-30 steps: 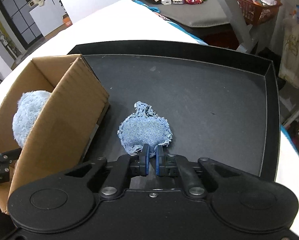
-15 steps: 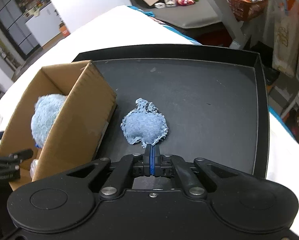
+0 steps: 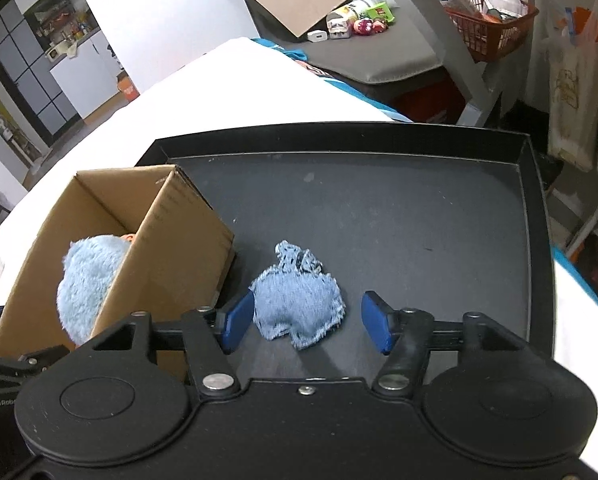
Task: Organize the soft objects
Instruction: 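Grasp the blue denim heart plush with the right gripper, then lift and carry the denim heart plush over the box with the right gripper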
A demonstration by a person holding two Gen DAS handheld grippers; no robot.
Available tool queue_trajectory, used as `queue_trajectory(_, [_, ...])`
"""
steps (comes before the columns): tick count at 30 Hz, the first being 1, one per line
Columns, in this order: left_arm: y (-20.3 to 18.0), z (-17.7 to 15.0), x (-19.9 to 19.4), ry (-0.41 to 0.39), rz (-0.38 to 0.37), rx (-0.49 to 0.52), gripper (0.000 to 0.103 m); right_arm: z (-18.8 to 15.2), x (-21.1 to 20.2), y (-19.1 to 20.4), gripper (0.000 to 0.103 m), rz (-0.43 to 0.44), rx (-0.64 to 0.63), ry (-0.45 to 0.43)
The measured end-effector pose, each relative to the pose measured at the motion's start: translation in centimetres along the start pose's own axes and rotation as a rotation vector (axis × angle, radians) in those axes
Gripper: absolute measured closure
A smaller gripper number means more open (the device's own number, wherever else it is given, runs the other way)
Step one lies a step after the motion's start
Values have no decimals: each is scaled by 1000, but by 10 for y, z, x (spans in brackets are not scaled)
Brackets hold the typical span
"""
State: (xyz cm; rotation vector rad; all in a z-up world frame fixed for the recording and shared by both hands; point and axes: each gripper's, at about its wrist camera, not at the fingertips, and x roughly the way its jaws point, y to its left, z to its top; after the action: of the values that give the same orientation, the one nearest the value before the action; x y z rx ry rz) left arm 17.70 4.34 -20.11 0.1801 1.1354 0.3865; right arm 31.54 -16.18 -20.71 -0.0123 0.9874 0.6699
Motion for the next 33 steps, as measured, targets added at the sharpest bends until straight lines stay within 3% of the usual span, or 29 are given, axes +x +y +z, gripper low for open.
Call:
queue_trajectory(11, [-5,5,9,37,16,19,33,4,19,-7,45,29,-17,-34])
queue_trajectory(13, [-7,6,10,42,22,25,33,2,23,-7,50,26,-28,-20])
queue_trajectory(15, [-9,6,10,44,28,36,33,0,27,-6,65,25,-31,6])
queue_trajectory(21, [-14,6,7,36,41,41,33,0,19,-1,82,4,-29,28])
queue_trajectory(33, [-7,-2,-11,-15,29,15,33,-10,-10,1,89,-28,1,48])
